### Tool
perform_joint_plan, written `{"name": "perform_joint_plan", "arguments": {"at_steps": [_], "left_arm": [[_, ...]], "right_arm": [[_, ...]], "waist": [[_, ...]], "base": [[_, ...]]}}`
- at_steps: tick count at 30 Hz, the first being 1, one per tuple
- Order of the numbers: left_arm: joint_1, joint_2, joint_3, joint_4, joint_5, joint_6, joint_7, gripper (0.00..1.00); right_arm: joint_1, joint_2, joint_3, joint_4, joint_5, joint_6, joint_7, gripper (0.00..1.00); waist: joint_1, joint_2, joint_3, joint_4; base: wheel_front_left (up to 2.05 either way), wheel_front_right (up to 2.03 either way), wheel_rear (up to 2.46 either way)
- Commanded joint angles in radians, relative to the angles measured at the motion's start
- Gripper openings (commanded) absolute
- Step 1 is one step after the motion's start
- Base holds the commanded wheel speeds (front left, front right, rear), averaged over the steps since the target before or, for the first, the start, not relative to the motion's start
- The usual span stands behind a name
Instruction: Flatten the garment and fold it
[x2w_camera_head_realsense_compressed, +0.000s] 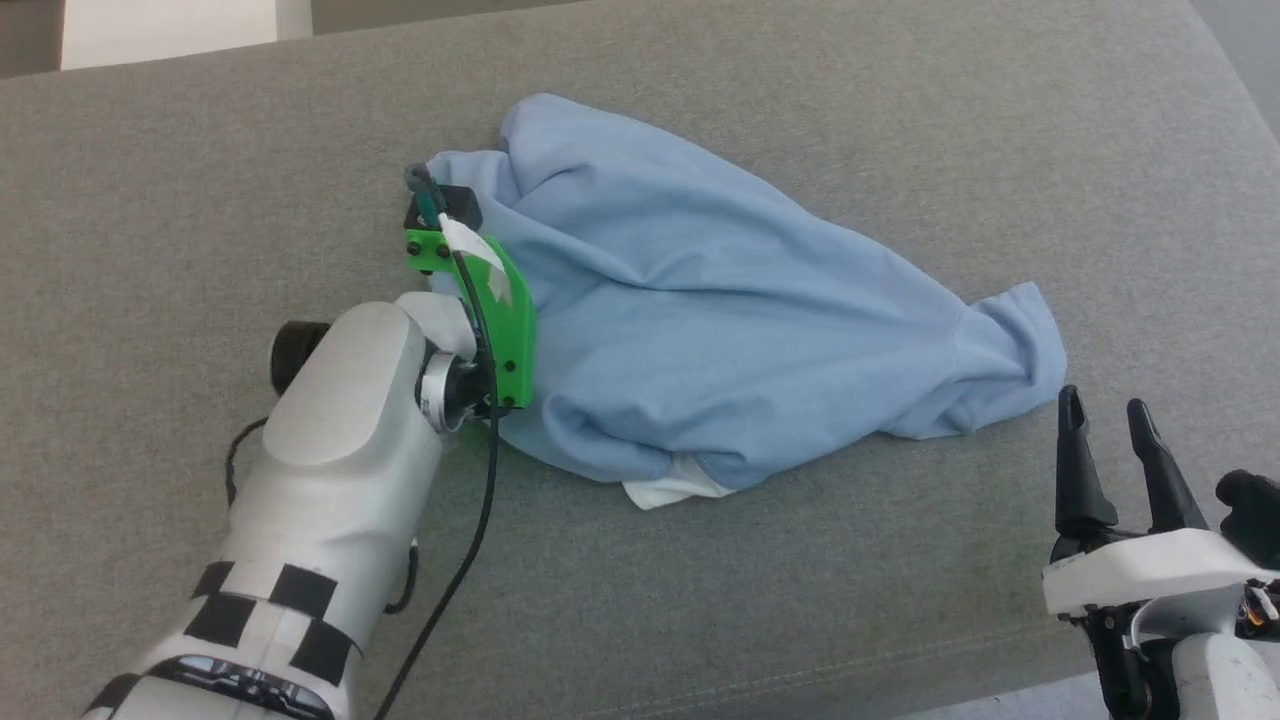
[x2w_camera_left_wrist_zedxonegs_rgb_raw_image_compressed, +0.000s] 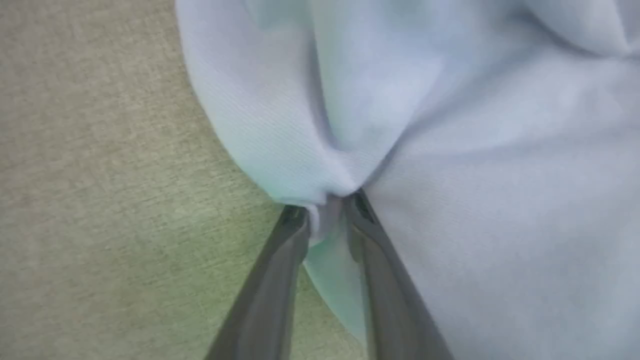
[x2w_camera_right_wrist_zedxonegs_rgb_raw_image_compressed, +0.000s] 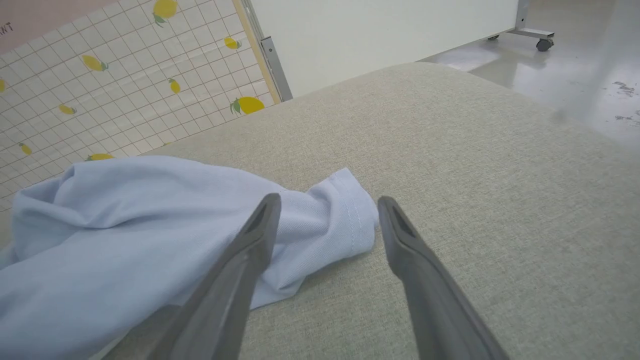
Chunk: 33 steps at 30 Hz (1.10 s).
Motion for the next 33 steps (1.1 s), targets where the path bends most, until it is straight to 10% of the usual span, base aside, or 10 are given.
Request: {"name": "perform_joint_plan", "arguments": {"at_steps": [1,10,18,24,25,27,33], "left_arm": [[0.036,-0.018,0.012,-0.003,-0.025,-0.006,-0.032,0.0],[0.029,0.009,0.186,-0.219,-0.144,0.006,-0.278,0.0],[0.265,0.12,0.339,-0.385,-0.195,0.135,-0.305,0.0],[0.497,0.098,0.384,-0.38,-0.254,0.184,-0.268,0.0],[0.521,0.088,0.391,-0.381,-0.264,0.188,-0.273,0.04],[0.547,0.07,0.412,-0.398,-0.285,0.184,-0.306,1.0],[0.61,0.077,0.491,-0.57,-0.279,0.082,-0.58,1.0]], "right_arm": [[-0.015,0.0,0.001,0.006,0.001,-0.001,-0.008,1.0],[0.015,0.0,-0.02,0.018,-0.036,-0.001,0.023,1.0],[0.034,0.0,-0.008,0.005,-0.042,-0.001,0.057,1.0],[0.042,0.0,-0.008,-0.003,-0.039,-0.001,0.069,1.0],[0.044,0.0,-0.007,-0.003,-0.039,-0.001,0.071,1.0],[0.048,0.0,-0.005,-0.003,-0.037,-0.001,0.073,1.0],[0.051,0.0,0.006,0.0,-0.032,-0.001,0.078,1.0]], "waist": [[-0.0001,-0.0001,-0.025,0.04],[-0.0001,-0.0001,-0.144,0.222],[-0.0001,-0.0001,-0.187,0.299],[-0.0001,-0.0001,-0.187,0.309],[-0.0001,-0.0001,-0.187,0.309],[-0.0001,-0.0001,-0.19,0.307],[-0.0001,-0.0001,-0.2,0.291]], "base": [[0.0,0.0,0.0],[0.0,0.0,0.0],[0.0,0.0,0.0],[0.0,0.0,0.0],[0.0,0.0,0.0],[0.0,0.0,0.0],[0.0,0.0,0.0]]}}
